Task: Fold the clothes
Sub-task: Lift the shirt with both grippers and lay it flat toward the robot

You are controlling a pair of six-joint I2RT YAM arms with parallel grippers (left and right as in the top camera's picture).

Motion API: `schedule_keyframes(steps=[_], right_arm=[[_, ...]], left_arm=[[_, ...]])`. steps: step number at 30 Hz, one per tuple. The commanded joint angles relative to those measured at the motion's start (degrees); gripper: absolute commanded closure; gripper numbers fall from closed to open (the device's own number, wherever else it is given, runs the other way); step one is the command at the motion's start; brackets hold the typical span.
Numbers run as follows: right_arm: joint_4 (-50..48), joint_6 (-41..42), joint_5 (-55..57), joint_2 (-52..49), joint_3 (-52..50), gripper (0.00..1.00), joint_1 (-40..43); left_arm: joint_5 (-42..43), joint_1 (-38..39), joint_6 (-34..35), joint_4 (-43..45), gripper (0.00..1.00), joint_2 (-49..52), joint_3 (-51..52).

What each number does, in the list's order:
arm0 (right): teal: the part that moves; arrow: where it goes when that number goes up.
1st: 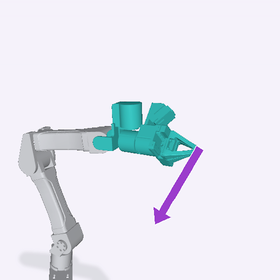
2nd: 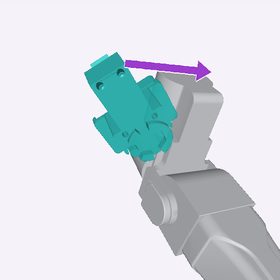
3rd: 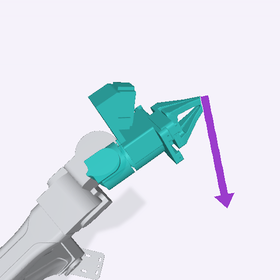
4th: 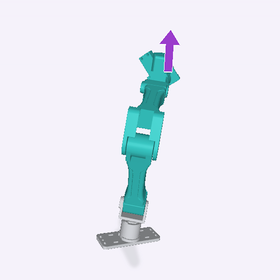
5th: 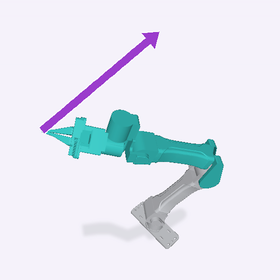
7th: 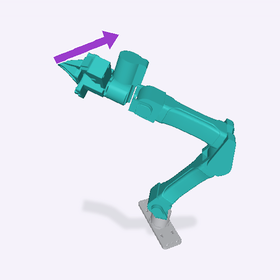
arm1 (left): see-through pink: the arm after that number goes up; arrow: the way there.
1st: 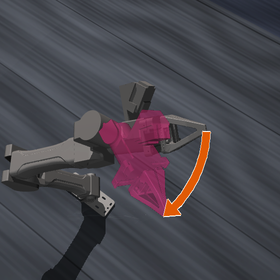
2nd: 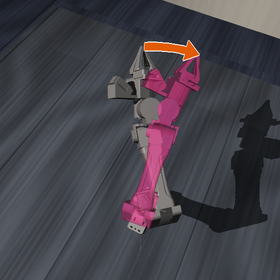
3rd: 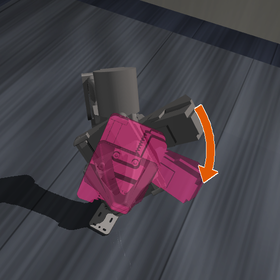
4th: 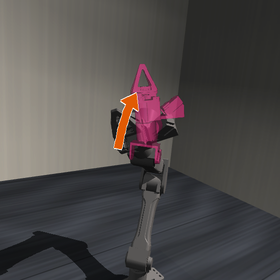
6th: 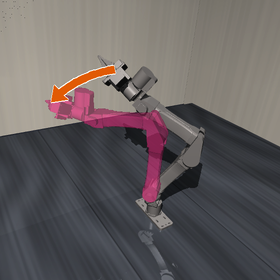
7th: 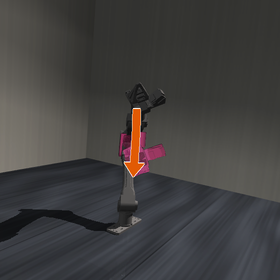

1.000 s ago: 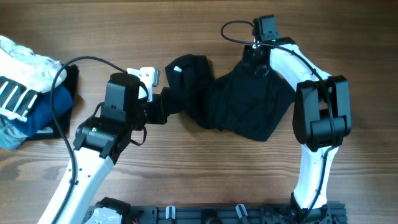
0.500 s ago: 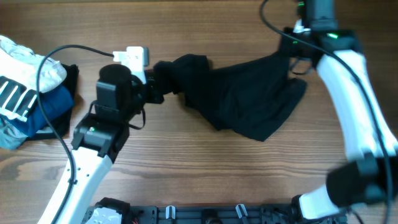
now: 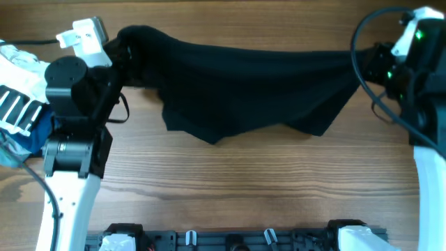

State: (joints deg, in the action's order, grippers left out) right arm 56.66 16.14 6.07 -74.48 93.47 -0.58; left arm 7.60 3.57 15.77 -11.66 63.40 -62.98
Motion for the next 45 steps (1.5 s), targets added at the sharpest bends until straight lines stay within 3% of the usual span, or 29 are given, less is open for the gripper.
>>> schedule_keyframes(steps=[1, 3, 6, 10, 14, 17, 22, 26, 31, 38, 39, 40, 41, 42, 43, 45], right_arm=[[-8.0, -1.5, 1.2, -9.0, 0.7, 0.96, 0.3], [-18.6, -2.7, 0.3, -13.9, 0.7, 0.96, 0.3], [-28.5, -3.2, -2.5, -17.2, 2.2, 0.96, 0.5], [-29.6, -2.5, -2.7, -17.2, 9.0, 0.96, 1.4], [-18.3, -5.1, -1.8, -16.6, 18.2, 0.96, 2.2], [-4.4, -6.1, 2.6, -16.0, 19.2, 0.96, 2.2], [15.2, -5.5, 9.3, -17.2, 14.7, 0.96, 2.2], [22.0, -5.2, 11.5, -17.9, 6.2, 0.96, 2.2], [24.0, -1.0, 11.5, -17.9, -7.6, 0.96, 2.2], [24.3, 2.0, 11.0, -17.9, -17.9, 0.96, 2.2], [24.8, 2.0, 11.0, -17.9, -18.4, 0.93, 2.2], [25.1, 2.0, 11.0, -17.9, -18.7, 0.83, 2.2], [25.4, 2.0, 11.0, -17.9, -18.8, 0.63, 2.2], [25.6, 2.0, 10.5, -17.9, -18.8, 0.34, 2.2], [25.5, 2.0, 9.9, -17.9, -18.8, 0.18, 2.2], [25.4, 2.0, 8.3, -17.9, -18.8, 0.14, 2.2]], left_arm=[[1.1, -0.4, -0.5, 8.2, 0.96, 7.6, -0.7], [1.1, -0.5, -1.0, 21.7, 0.96, 14.2, -1.0], [1.1, -0.4, -0.7, 32.5, 0.96, 20.6, -4.6], [1.3, -0.5, 0.1, 30.0, 0.96, 24.3, -16.0], [4.0, -0.9, 0.1, 15.5, 0.96, 23.9, -26.7], [4.2, -0.8, 0.1, -4.9, 0.96, 22.4, -28.5], [4.2, -0.6, 0.1, -37.3, 0.96, 23.5, -28.4], [4.6, 1.3, 0.1, -52.8, 0.96, 25.7, -26.2], [4.8, 6.0, 0.1, -60.9, 0.96, 27.5, -18.8], [4.8, 11.6, 0.1, -61.7, 0.96, 27.5, -9.5], [4.8, 11.9, 0.1, -61.9, 0.95, 27.5, -8.7], [4.8, 12.1, -0.1, -62.0, 0.74, 27.5, -8.0], [4.7, 12.2, -0.4, -62.2, 0.57, 27.5, -7.5], [4.5, 12.2, -0.5, -62.3, 0.41, 27.5, -7.3], [4.3, 12.2, -0.5, -62.4, 0.33, 27.5, -7.2], [4.0, 12.2, -0.5, -62.3, 0.26, 27.5, -7.2]])
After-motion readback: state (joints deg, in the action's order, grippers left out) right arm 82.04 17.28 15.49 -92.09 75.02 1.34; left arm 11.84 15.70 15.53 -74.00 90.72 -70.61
